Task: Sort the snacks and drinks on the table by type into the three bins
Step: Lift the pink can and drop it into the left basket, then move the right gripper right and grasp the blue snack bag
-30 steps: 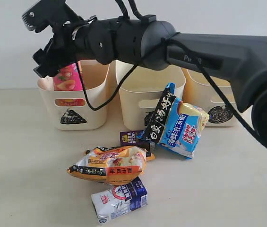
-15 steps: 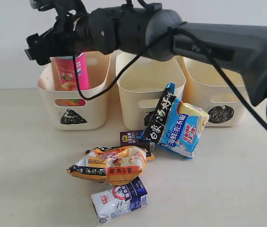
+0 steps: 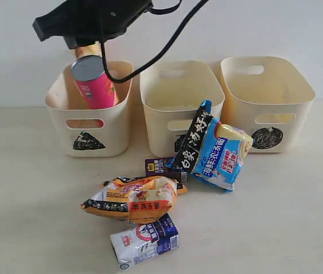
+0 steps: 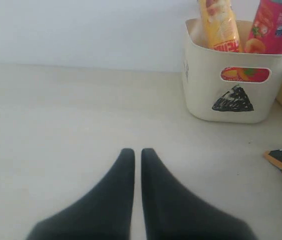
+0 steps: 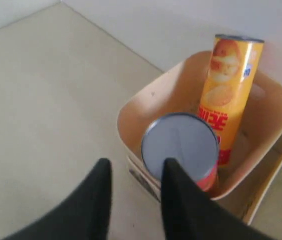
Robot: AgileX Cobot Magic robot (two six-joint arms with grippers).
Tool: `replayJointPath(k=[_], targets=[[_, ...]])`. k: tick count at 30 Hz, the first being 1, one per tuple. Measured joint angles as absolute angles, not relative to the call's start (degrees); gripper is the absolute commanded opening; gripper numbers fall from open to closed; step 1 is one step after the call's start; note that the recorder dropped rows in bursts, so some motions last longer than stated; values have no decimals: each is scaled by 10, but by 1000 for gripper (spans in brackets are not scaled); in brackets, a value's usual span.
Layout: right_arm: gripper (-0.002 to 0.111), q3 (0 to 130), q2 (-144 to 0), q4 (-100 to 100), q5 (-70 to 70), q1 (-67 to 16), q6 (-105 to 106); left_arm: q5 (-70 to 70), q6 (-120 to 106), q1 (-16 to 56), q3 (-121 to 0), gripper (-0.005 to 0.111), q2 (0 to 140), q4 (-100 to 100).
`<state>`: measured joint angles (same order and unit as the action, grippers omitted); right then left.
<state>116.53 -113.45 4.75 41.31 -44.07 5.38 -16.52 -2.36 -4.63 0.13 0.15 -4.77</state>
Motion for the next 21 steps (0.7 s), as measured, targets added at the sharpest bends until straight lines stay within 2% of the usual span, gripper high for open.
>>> replayJointPath(k=[5,14,17,21], targets=[[0,1165,-1120,55,489,-431,64,-165,-24,-46,1,4,2,-48],[0,1158,-1083,113,551,-365,87,-165,-24,-46,1,4,2,-48],[0,1111,-1054,136,538,-342,99,-165,-24,-46,1,4,2,-48],[0,970,-990,180,465,-304,117,-165,-24,-46,1,4,2,-48]])
